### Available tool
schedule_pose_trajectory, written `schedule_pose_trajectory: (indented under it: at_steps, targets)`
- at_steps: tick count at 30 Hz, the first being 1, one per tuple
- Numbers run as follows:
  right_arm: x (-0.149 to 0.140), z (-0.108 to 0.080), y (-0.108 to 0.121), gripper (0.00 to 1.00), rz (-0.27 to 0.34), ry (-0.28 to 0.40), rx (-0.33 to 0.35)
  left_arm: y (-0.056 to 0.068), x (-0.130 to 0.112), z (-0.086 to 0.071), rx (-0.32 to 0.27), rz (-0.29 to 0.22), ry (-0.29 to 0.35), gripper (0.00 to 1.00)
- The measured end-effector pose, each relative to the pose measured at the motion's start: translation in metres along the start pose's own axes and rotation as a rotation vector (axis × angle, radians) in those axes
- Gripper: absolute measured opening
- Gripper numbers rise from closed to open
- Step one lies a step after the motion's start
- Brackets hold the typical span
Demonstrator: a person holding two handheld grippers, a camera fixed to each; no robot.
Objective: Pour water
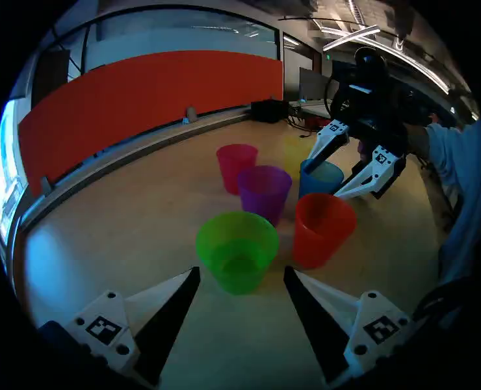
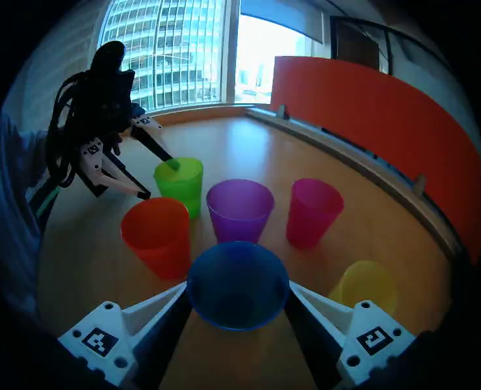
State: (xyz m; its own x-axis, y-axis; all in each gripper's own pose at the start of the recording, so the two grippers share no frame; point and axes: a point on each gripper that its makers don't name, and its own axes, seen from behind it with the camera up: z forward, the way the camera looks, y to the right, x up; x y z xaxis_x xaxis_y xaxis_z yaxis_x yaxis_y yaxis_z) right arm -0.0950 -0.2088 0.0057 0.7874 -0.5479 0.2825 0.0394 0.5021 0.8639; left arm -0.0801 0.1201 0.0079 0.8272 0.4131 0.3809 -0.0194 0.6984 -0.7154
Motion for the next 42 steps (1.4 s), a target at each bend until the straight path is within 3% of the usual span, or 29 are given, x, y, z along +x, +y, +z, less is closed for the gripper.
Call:
schedule_pose_trajectory:
  at_steps: [6,11,23,32,42]
  targets:
    - [-0.004,-0.001,0.000,1.00,0.001,-0.009,-0.012,-0.001,-0.001,-0.004,0.010,-0.016,0.000,0.96]
    - [-0.006,-0.009,-0.003,1.00,0.006,-0.011,-0.018,0.000,0.001,-0.012,0.014,-0.022,0.014,0.96]
    - [-0.020,-0.052,-0.005,1.00,0.022,0.002,-0.084,0.003,0.008,-0.039,0.061,-0.066,0.065,0.96]
    - [-0.025,-0.085,-0.012,1.00,0.096,0.070,-0.154,0.002,0.012,-0.064,0.122,-0.102,0.107,0.96]
    - [-0.011,-0.112,-0.007,1.00,0.164,0.195,-0.267,-0.018,0.022,-0.079,0.229,-0.131,0.180,0.96]
